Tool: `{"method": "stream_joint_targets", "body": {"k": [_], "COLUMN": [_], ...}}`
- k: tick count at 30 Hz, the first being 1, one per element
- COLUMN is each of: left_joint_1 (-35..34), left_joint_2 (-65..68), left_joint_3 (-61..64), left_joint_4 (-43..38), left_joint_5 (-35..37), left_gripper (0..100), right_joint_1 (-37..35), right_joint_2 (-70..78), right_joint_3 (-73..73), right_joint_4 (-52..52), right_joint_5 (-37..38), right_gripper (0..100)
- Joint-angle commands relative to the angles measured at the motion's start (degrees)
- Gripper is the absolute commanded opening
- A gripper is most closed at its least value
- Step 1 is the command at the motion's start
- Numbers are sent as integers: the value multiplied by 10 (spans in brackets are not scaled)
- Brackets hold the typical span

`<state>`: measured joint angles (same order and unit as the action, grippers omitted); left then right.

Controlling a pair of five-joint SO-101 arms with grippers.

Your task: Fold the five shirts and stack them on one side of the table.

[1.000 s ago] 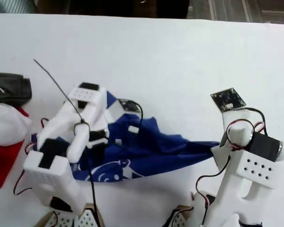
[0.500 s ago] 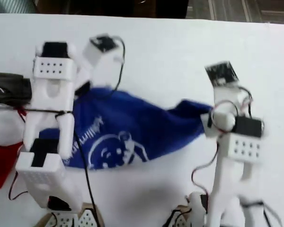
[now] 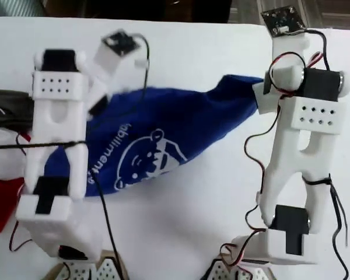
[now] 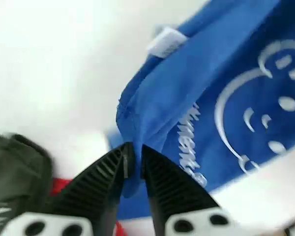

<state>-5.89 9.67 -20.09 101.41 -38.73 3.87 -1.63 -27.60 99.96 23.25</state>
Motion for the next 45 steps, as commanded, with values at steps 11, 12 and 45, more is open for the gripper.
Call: {"method": "stream_joint_targets", "body": {"k": [11, 12, 45], "left_joint_1": [25, 33, 100], "left_joint_2": [-234, -238, -239], "left_joint_3": [409, 432, 569], "left_joint_4": [11, 10, -202], "left_joint_5": [-34, -34, -76], "left_gripper": [31, 31, 218], "right_joint_1": [-11, -15, 128], "right_joint_2": [-182, -201, -408], "right_joint_3": [284, 322, 686], "right_joint_4": [11, 10, -144], "right_joint_5": [26, 33, 147], "right_gripper": [20, 20, 20]}}
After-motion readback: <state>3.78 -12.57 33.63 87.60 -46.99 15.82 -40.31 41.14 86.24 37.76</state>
